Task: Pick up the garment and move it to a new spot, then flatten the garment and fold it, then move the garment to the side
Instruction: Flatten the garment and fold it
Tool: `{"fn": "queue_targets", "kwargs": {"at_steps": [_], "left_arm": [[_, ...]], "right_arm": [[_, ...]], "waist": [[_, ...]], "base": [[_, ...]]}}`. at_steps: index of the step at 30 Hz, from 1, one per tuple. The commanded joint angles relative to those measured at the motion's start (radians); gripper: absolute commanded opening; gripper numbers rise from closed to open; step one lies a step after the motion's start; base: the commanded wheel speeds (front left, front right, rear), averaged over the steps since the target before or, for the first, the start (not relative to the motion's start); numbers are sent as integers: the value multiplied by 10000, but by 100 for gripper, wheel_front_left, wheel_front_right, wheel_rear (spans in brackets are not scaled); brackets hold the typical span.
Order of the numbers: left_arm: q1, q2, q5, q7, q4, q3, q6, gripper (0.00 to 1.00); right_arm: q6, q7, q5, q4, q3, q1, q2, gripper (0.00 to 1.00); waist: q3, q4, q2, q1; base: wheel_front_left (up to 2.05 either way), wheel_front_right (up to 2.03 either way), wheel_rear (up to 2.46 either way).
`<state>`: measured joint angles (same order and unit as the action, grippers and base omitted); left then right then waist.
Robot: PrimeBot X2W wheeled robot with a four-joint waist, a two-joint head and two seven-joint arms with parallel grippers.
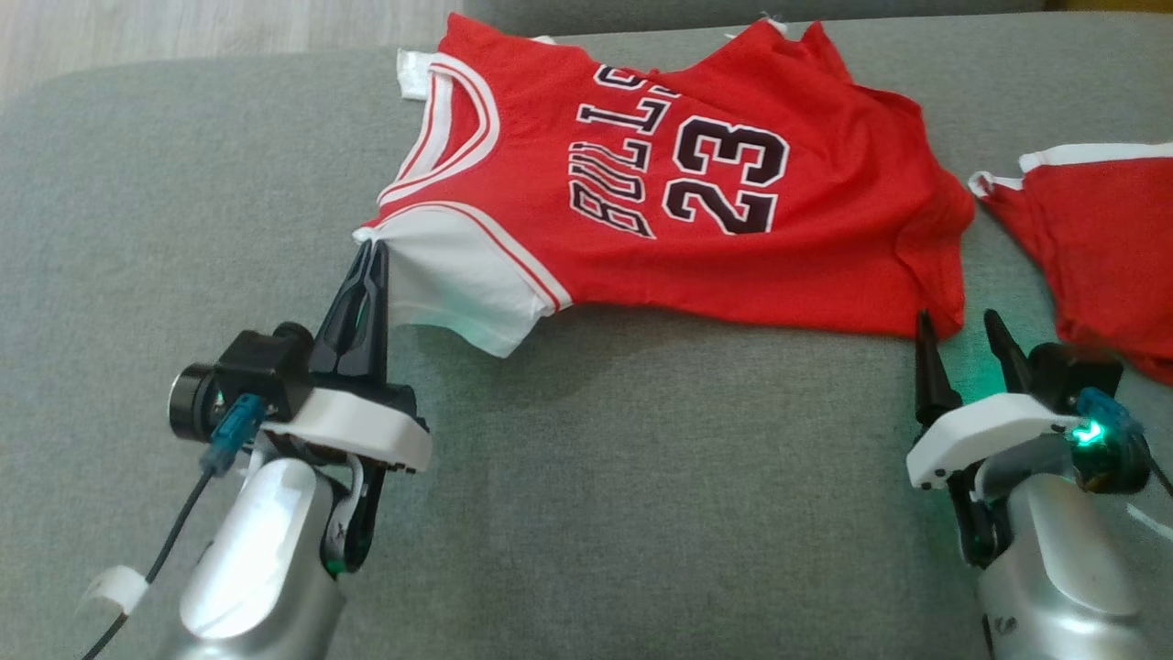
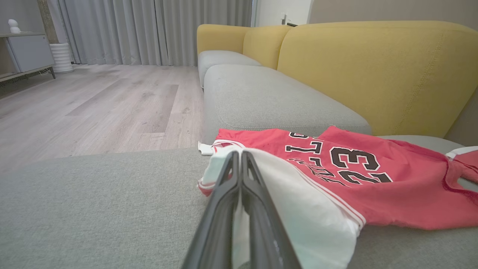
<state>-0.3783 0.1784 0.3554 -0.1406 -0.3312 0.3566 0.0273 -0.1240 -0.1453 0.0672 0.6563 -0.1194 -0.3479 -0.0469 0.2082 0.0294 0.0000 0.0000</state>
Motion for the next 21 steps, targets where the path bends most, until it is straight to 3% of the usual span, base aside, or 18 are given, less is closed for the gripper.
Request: {"fn": "queue_targets", "kwargs": {"at_steps": [1, 7, 13, 14, 15, 16, 17, 21], "left_arm": [[-161, 159, 1, 0, 385, -290, 38, 0], [-114, 183, -3, 11, 515, -184, 51, 0], [-94, 238, 18, 16, 518, -157, 104, 0], [-99, 241, 26, 17, 516, -156, 116, 0], [-103, 247, 35, 20, 509, -159, 127, 0], [-103, 260, 41, 26, 489, -162, 141, 0], [-97, 277, 45, 33, 462, -166, 157, 0], [-35, 322, 162, 95, 318, -247, 224, 0]], "right_arm": [[-67, 12, -156, -78, 118, -291, -34, 100], [-67, -125, -302, 1290, -507, -801, -34, 100], [-67, -521, 102, 2357, -126, -1224, -33, 100], [-67, -576, 176, 2496, -42, -1301, -33, 95], [-67, -628, 274, 2623, 60, -1381, -33, 54], [-67, -682, 407, 2739, 167, -1461, -33, 22], [-67, -742, 545, 2839, 276, -1535, -33, 0], [-67, -993, 1100, 2938, 725, -1763, -33, 0]], "waist": [[36, 53, 0, 0], [86, 142, 0, 0], [85, 85, 0, 0], [85, 67, 0, 0], [84, 49, 0, 0], [78, 28, 0, 0], [64, 5, 0, 0], [-42, -72, 0, 0]], "base": [[0, 0, 0], [0, 0, 0], [0, 0, 0], [0, 0, 0], [0, 0, 0], [0, 0, 0], [0, 0, 0], [0, 0, 0]]}}
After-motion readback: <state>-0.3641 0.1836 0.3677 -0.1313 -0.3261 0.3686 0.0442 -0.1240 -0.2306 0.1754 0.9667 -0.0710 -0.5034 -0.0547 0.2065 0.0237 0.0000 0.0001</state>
